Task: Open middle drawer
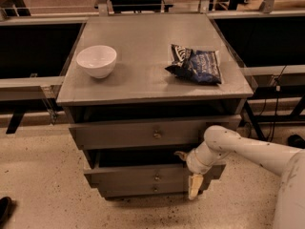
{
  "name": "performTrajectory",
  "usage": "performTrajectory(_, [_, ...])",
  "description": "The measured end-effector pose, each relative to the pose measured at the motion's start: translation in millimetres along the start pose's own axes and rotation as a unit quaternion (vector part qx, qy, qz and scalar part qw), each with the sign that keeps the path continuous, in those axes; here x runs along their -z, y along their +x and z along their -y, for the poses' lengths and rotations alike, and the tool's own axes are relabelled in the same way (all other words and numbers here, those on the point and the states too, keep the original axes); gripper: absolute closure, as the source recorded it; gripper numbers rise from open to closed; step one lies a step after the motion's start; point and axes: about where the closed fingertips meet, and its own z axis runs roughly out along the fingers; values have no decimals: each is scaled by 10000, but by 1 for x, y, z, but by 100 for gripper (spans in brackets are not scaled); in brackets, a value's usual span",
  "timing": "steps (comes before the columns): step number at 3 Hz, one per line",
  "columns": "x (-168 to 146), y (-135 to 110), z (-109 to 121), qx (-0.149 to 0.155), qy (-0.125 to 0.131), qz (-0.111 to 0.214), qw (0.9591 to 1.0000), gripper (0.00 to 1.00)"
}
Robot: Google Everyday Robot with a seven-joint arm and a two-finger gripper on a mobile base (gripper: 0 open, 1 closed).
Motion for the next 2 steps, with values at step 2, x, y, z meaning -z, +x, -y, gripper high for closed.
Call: performTrajectory(2, [-7,-4,-14,-286,-4,184,9994,16])
